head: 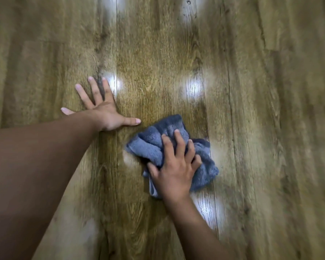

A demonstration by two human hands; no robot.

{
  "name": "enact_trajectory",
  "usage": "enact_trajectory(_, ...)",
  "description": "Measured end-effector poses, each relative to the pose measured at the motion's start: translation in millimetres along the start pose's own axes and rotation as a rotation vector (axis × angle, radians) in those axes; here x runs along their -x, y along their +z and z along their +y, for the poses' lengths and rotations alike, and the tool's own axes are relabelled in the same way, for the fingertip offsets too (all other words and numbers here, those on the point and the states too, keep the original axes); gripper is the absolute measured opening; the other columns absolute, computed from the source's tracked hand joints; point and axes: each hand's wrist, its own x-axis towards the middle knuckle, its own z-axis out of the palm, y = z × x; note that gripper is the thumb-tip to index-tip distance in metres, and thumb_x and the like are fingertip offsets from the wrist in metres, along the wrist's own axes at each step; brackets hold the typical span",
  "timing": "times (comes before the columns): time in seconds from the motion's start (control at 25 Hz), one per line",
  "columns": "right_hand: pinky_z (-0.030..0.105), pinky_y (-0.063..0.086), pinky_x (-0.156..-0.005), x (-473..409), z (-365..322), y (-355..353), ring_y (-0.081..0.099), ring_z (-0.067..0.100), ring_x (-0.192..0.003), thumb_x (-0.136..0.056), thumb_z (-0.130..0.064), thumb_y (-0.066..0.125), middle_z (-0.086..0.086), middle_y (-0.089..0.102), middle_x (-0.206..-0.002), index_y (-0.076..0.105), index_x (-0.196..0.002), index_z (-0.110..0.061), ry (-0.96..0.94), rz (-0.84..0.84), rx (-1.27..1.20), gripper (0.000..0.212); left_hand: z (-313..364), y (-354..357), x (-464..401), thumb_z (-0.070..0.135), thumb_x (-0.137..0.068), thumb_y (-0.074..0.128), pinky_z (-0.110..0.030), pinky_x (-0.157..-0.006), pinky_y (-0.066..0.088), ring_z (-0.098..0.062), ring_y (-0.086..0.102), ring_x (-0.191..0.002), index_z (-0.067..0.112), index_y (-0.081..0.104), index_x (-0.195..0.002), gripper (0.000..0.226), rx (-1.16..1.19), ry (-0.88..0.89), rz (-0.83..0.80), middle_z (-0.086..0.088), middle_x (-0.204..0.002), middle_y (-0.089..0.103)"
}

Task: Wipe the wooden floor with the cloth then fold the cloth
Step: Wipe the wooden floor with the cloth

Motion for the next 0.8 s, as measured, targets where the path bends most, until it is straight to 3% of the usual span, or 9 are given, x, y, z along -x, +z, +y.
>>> enact_trajectory(0.16,0.060,0.035,-0.096,-42.4,47.3,-13.3,0.037,0.040,-0.129,-0.061,-0.059,0.075,0.003,0.041,-0.150,0.048,-0.134,-0.030,-0.134,0.006,0.045,0.084,1.0,-0.9,2.2,0.097,-0.033,0.060,-0.085,-0.099,-0.011,-0.031,-0.053,-0.134,0.040,-0.049,-0.136,0.161,0.012,0.004,-0.007,0.009,-0.136,-0.065)
enact_trajectory(0.28,0.058,0.030,-0.099,-111.4,92.3,-27.1,0.038,0.038,-0.128,-0.065,-0.059,0.060,0.001,0.038,-0.150,0.045,-0.134,-0.030,0.050,0.053,0.043,0.076,4.3,-0.9,3.5,0.097,-0.033,0.059,-0.083,-0.099,-0.012,-0.031,-0.052,-0.135,0.041,-0.050,-0.135,0.160,0.005,-0.001,-0.017,0.009,-0.138,-0.064)
enact_trajectory(0.44,0.056,0.026,-0.099,-195.0,119.3,-36.0,0.041,0.041,-0.122,-0.071,-0.059,0.058,0.003,0.038,-0.147,0.046,-0.132,-0.027,0.197,0.114,0.082,0.070,8.0,-3.2,5.1,0.095,-0.032,0.059,-0.083,-0.099,-0.011,-0.030,-0.051,-0.136,0.041,-0.049,-0.136,0.159,0.009,-0.021,-0.006,0.009,-0.139,-0.063)
enact_trajectory(0.64,0.055,0.026,-0.100,-202.1,118.9,-33.9,0.041,0.040,-0.122,-0.072,-0.058,0.058,0.003,0.039,-0.146,0.046,-0.133,-0.028,0.194,0.135,0.103,0.069,6.6,-2.0,1.8,0.099,-0.028,0.056,-0.085,-0.100,-0.008,-0.032,-0.048,-0.138,0.041,-0.049,-0.136,0.161,-0.021,-0.014,-0.001,0.008,-0.141,-0.061)
enact_trajectory(0.8,0.058,0.028,-0.103,-165.4,100.7,-30.3,0.035,0.039,-0.130,-0.074,-0.056,0.062,0.002,0.035,-0.151,0.044,-0.137,-0.027,0.202,0.097,0.083,0.072,2.8,-1.3,-2.6,0.103,-0.021,0.053,-0.085,-0.097,-0.010,-0.032,-0.051,-0.136,0.045,-0.051,-0.131,0.162,-0.003,0.001,0.000,0.011,-0.131,-0.067)
